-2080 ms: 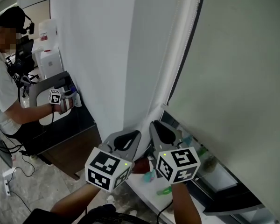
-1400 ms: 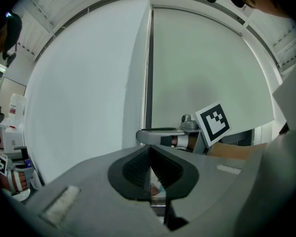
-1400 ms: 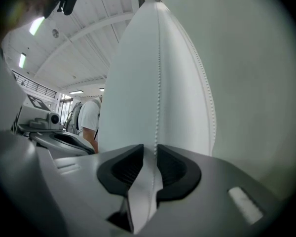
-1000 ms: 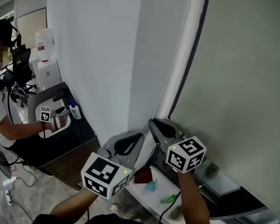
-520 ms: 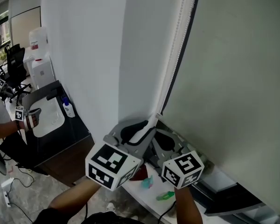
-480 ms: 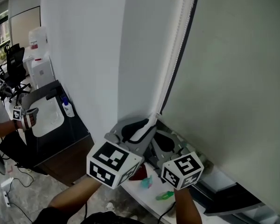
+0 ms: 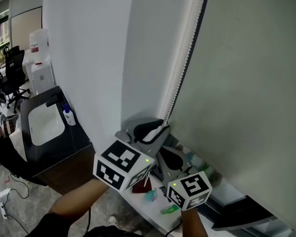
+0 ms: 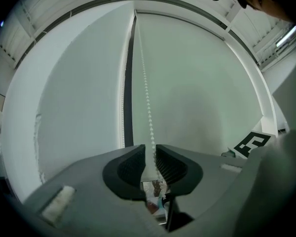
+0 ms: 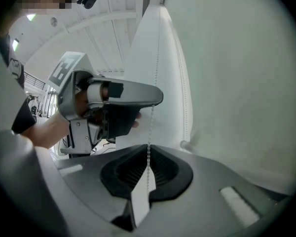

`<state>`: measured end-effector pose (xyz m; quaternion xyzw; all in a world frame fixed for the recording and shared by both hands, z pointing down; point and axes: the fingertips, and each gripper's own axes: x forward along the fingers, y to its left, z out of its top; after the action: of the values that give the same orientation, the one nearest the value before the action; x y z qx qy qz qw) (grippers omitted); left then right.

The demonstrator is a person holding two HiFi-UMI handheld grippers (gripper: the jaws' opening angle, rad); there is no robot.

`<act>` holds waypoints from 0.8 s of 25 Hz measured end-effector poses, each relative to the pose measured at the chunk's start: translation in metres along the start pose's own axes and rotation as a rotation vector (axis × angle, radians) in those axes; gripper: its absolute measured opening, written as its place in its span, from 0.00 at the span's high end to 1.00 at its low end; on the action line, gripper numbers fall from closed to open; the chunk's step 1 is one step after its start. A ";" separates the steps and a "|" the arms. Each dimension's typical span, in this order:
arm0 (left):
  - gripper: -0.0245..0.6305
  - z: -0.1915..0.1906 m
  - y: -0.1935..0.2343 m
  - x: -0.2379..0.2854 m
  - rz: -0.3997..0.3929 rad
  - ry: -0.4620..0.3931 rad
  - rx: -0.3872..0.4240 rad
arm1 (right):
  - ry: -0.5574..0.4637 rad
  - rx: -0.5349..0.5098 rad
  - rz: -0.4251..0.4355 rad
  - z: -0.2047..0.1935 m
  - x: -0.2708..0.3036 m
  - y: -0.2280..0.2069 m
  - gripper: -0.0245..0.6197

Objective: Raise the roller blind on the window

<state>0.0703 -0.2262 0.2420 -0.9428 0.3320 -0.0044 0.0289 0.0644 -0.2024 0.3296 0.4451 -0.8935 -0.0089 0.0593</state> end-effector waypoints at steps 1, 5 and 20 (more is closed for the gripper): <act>0.89 0.000 -0.001 0.000 -0.006 0.003 0.007 | 0.000 0.002 0.002 0.000 0.000 0.001 0.93; 0.95 -0.001 -0.012 0.002 -0.084 -0.002 0.003 | 0.006 0.007 0.006 -0.002 -0.001 0.003 0.93; 0.95 -0.073 -0.019 -0.008 -0.114 0.141 -0.065 | -0.263 0.178 0.099 0.113 -0.021 -0.017 0.86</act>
<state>0.0740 -0.2102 0.3159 -0.9580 0.2788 -0.0618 -0.0254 0.0773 -0.2000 0.2139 0.3992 -0.9116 0.0149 -0.0974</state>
